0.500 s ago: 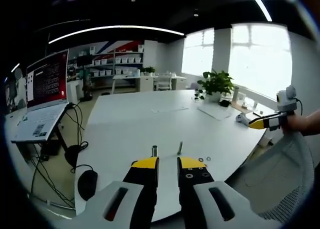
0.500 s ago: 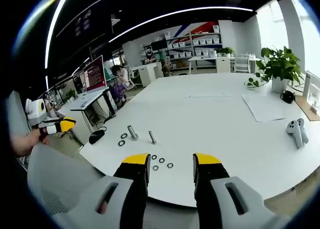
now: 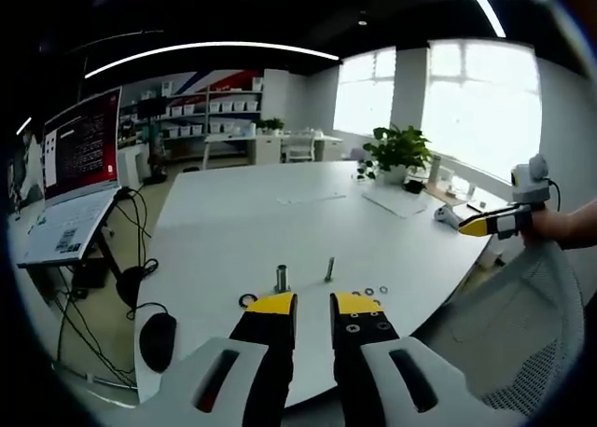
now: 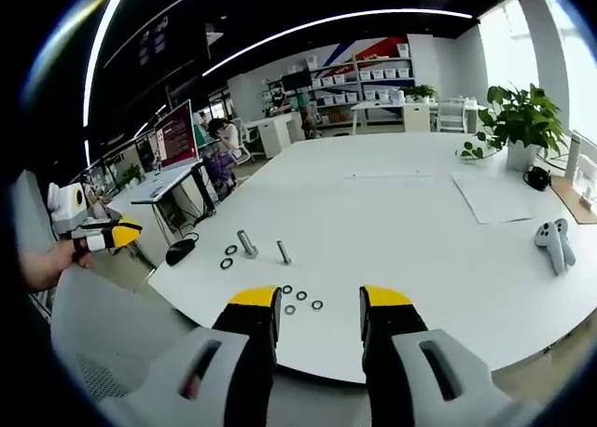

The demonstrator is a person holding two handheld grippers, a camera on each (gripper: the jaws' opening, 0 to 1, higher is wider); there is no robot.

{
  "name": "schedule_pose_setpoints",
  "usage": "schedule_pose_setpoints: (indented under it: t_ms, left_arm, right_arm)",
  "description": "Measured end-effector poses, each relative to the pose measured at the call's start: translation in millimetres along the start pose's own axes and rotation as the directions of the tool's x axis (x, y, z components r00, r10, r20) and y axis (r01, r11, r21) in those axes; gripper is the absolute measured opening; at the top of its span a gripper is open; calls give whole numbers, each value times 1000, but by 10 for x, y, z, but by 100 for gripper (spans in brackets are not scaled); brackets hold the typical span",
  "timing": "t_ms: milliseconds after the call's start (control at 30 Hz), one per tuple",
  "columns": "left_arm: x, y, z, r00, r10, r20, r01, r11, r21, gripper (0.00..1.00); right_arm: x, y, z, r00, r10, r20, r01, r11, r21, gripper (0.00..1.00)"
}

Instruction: Place the washer onto the threaded stud by aligning its center hole with the stud, sliding it down to the base, and recovering from edge contact or off-axis alignment until the washer reaches the visible bottom stop.

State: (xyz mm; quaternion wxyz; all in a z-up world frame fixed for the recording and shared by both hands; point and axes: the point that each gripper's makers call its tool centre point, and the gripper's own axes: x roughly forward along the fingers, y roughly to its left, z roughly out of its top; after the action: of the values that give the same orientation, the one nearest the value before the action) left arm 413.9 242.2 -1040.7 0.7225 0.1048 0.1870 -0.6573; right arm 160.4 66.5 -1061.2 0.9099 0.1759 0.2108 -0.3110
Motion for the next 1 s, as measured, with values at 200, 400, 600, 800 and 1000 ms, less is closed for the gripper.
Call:
schedule_pose_setpoints:
  t_ms: [200, 400, 600, 800, 1000]
  left_arm:
    - [3, 19, -11, 1000, 4, 0, -4, 1000, -5, 12]
    - [54, -29, -82, 998, -13, -54, 13, 1000, -3, 12]
    - [24, -25, -66, 999, -5, -38, 5, 1000, -4, 12]
    - [18, -1, -60, 999, 9, -33, -9, 1000, -15, 12]
    - [17, -34, -64, 999, 8, -33, -8, 1000, -4, 11]
  right_arm:
    - [2, 5, 0, 1000, 7, 3, -7, 1000, -3, 36]
    - [-23, 10, 49, 1000, 1, 18, -1, 1000, 18, 36]
    - [-16, -2, 5, 1000, 0, -3, 0, 1000, 15, 36]
    - [-1, -10, -6, 1000, 5, -14, -4, 999, 33, 35]
    - [-2, -69, -10, 1000, -7, -16, 8, 999, 52, 36]
